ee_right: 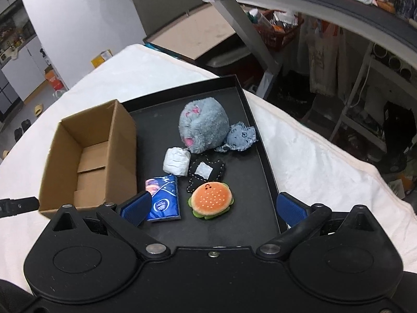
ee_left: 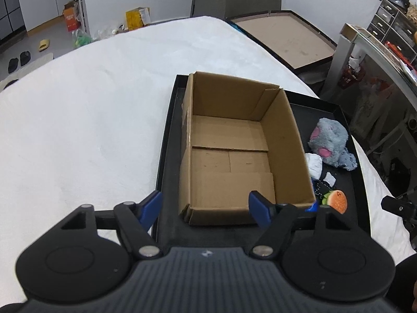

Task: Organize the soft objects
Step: 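Move the left tool to the box rim while the right tool approaches the hamburger, then grasp the box wall with the left tool while the right tool grasps the hamburger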

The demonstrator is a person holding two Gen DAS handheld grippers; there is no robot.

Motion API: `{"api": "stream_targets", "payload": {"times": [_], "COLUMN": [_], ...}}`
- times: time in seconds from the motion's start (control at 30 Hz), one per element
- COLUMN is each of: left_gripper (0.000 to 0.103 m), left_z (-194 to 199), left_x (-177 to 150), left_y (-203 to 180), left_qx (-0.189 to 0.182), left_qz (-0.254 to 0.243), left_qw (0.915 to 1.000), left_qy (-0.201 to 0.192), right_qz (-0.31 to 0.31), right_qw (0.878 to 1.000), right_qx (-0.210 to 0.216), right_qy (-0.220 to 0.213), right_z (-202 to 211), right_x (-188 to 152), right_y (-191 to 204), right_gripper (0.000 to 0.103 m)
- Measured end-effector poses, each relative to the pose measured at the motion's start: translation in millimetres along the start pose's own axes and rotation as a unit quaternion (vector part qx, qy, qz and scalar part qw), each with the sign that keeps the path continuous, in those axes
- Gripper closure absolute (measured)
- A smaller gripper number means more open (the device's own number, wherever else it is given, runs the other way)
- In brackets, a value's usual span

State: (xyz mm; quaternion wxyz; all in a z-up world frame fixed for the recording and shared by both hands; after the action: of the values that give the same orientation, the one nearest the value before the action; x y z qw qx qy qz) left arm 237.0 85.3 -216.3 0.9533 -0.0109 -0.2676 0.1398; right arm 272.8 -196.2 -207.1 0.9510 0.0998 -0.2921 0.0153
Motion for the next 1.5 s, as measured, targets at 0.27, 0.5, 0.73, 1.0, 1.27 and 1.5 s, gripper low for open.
{"api": "stream_targets", "payload": {"times": [0.27, 0.5, 0.73, 1.0, 1.27, 1.5], "left_gripper": [0.04, 0.046, 0.055, 0.084, 0.085, 0.085], "left_z": [-39.3, -56.4, -72.7, -78.2, -78.7, -79.1], "left_x": [-3.0, 2.3, 7.3, 10.4, 14.3, 14.0], "left_y": [17.4, 19.7, 13.3, 22.8, 25.4, 27.3], "left_qx": [0.0, -0.008, -0.02, -0.024, -0.018, -0.028], "left_qz": [0.002, 0.015, 0.014, 0.035, 0.035, 0.041], "left_qw": [0.9998, 0.9994, 0.9991, 0.9984, 0.999, 0.9986], "left_qy": [0.021, 0.029, 0.035, 0.036, 0.023, 0.015], "right_qz": [0.006, -0.029, -0.049, -0.017, 0.003, 0.016], "right_qw": [1.0, 0.998, 0.996, 0.995, 0.993, 0.996], "right_qx": [0.009, 0.01, -0.005, -0.028, -0.04, -0.039], "right_qy": [0.012, 0.047, 0.07, 0.092, 0.111, 0.083], "right_z": [-30.3, -66.1, -91.3, -112.2, -124.7, -102.9], "right_x": [5.1, -5.9, -9.5, -15.8, -26.0, -17.5], "right_y": [0.0, -5.8, -13.5, -7.9, -3.3, 4.7], "right_gripper": [0.0, 0.0, 0.0, 0.006, 0.05, 0.054]}}
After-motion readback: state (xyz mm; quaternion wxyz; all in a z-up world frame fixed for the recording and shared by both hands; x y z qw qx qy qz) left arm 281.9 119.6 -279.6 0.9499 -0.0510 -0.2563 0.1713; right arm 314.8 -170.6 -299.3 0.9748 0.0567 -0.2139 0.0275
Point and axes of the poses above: each gripper's, at about its wrist camera, not at the fingertips, and z roughly against the way its jaws point, y to its left, x to its top, the point moved 10 cm from there along -z, roughly the way its jaws point, and after that the axes turned 3 degrees about x, right-handed, at the moved point
